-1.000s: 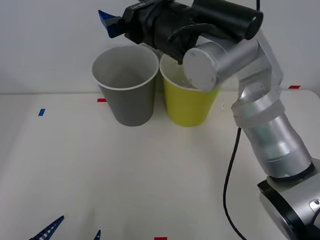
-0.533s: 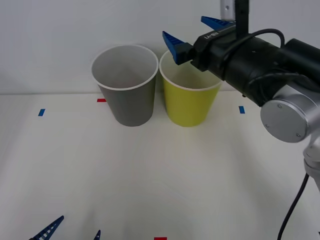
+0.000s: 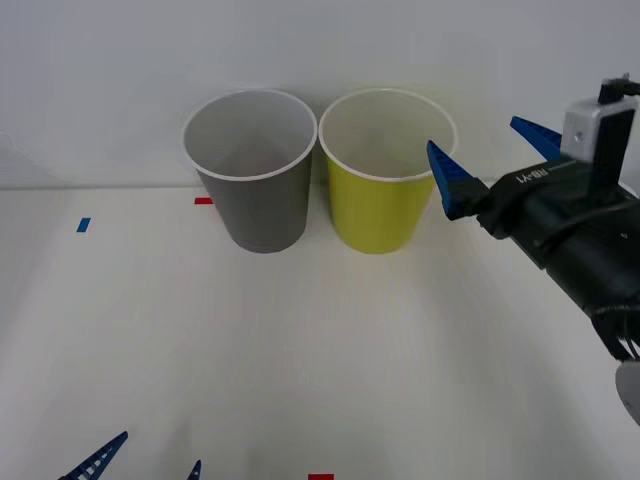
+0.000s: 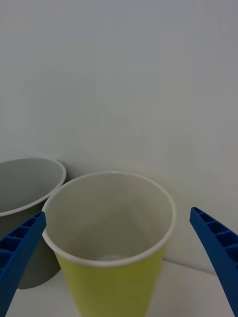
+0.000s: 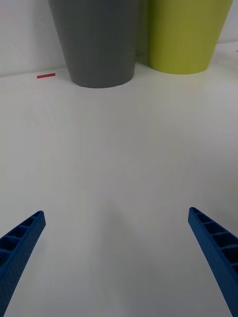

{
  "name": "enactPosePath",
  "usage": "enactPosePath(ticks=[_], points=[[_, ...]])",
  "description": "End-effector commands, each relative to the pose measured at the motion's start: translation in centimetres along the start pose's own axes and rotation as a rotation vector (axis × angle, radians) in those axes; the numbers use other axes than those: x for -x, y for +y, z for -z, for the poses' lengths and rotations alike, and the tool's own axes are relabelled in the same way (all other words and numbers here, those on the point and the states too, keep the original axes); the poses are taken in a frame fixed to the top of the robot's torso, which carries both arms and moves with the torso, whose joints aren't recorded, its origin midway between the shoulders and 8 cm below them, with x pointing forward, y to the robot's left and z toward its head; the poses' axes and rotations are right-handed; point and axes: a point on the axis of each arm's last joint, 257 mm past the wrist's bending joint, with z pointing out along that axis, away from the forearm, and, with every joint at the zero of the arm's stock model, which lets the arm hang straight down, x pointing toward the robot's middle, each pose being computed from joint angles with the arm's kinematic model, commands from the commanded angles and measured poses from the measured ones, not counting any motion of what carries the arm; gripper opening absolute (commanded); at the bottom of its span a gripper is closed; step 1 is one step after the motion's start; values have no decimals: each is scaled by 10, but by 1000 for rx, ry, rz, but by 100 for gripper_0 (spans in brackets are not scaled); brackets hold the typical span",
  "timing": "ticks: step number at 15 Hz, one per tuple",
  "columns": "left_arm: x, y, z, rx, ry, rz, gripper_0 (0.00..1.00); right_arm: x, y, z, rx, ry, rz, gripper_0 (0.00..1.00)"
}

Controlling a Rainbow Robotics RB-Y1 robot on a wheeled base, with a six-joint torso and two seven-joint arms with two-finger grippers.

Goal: Put cans in the gray bin and PET bottles in the light green bin.

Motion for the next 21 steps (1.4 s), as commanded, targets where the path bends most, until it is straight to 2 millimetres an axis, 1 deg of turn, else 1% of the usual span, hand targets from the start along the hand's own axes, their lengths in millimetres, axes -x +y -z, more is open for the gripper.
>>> enactPosePath(ticks=[1,2,4,6,9,11,13,15,16,17,19,21], points=[[0,0,0,0,0,0,100,-34,-21,43,-82,-4,1,100],[0,0,0,0,0,0,100,-52,-27,59,-109,19,5,100],[0,0,0,0,0,0,100,-74,-35,81,-151,56,24,100],[0,0,0,0,0,0,100,-97,-38,100,-201,99,-23,100],[0,0,0,0,0,0,100,-116,-37,113,-266,130,-66,100],[0,0,0,0,0,0,100,-122,-37,114,-292,137,-81,100],[0,0,0,0,0,0,100,-135,-40,113,-306,156,-86,100],[0,0,0,0,0,0,100,-155,-46,109,-311,155,-64,100],[0,0,0,0,0,0,100,-167,-51,110,-319,143,-57,100],[0,0,0,0,0,0,100,-179,-53,113,-320,139,-50,100],[0,0,0,0,0,0,100,-193,-50,126,-310,153,-28,100],[0,0,0,0,0,0,100,-212,-42,154,-293,191,-13,100]])
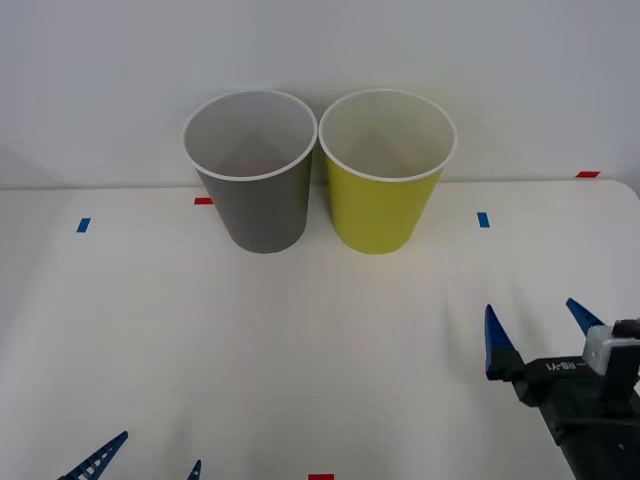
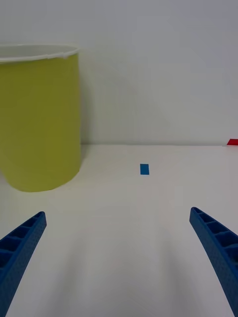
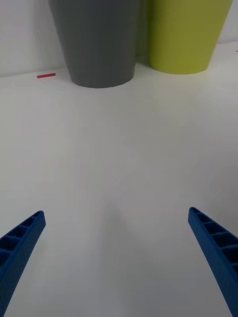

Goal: Put cans in the gray bin and PET bottles in the light green bin.

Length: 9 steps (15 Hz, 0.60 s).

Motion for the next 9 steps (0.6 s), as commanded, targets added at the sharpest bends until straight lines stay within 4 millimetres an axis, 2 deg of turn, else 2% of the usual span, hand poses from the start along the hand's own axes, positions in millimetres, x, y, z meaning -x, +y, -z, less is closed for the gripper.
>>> enactPosePath(ticks=[1,5,9], points=[[0,0,0,0,0,0,100,-36,-3,35,17,53,30,100],[0,0,0,0,0,0,100,-73,-12,56,7,69,33,100],[0,0,0,0,0,0,100,-82,-14,87,-6,70,25,100]])
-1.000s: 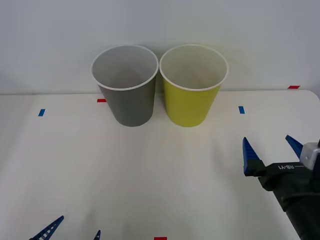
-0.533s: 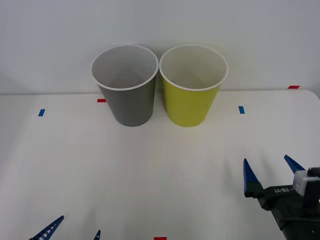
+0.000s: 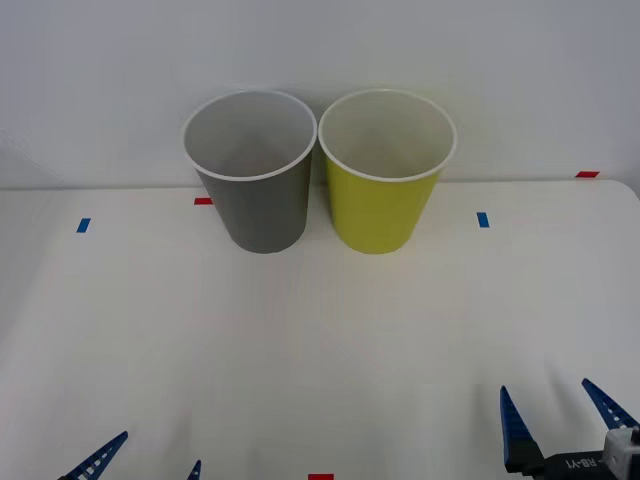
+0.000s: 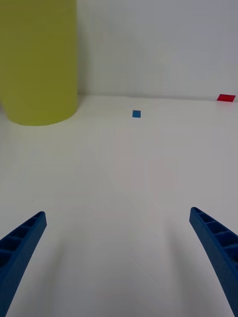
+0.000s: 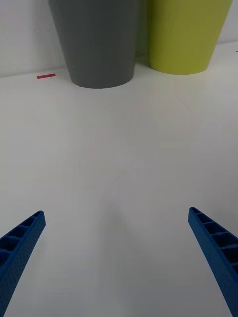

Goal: Put cans in the gray bin and PET bottles in the light green bin.

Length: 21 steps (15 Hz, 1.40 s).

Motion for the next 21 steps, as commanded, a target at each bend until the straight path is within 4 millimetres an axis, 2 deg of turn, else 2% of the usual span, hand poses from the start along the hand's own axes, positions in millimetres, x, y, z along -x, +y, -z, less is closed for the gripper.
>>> enactPosePath(ticks=[1,4,6,12,21], points=[[0,0,0,0,0,0,100,-10,3,24,0,17,0,100],[0,0,0,0,0,0,100,-24,8,49,1,56,-1,100],[0,0,0,0,0,0,100,-29,10,56,-1,73,-4,100],[0,0,0,0,0,0,100,-47,15,67,-5,82,-34,100],[0,0,0,0,0,0,100,-48,19,68,0,85,-46,100]])
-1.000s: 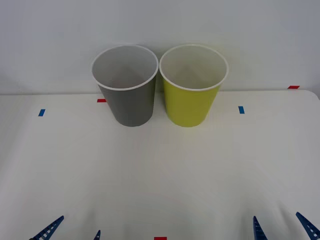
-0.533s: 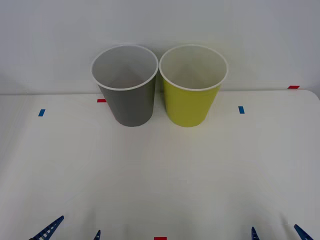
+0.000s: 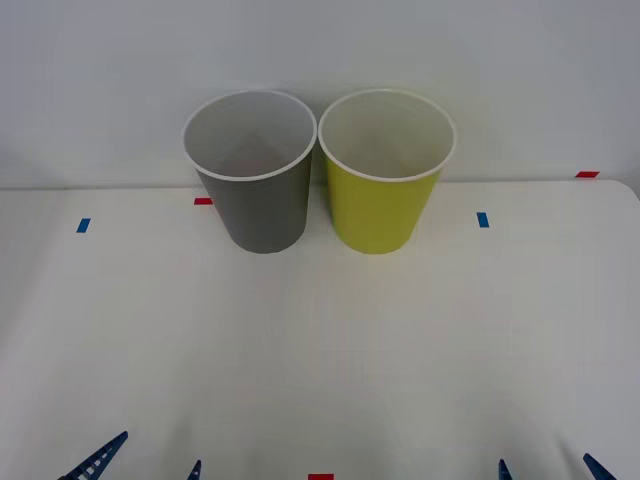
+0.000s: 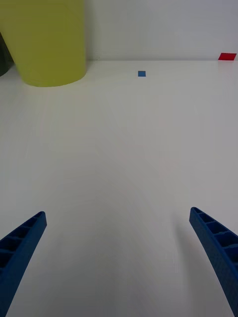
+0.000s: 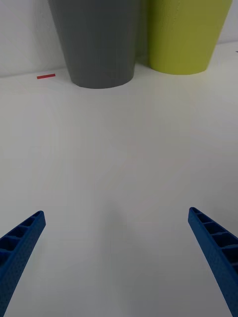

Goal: Put cans in the gray bin and PET bottles in the light green bin.

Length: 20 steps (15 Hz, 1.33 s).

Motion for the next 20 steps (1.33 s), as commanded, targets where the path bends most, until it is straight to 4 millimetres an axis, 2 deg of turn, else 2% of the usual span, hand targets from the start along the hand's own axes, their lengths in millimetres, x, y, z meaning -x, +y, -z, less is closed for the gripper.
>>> enactPosePath(ticks=[1,20], points=[[0,0,0,0,0,0,100,0,0,0,0,0,0,100],[0,0,0,0,0,0,100,0,0,0,0,0,0,100]])
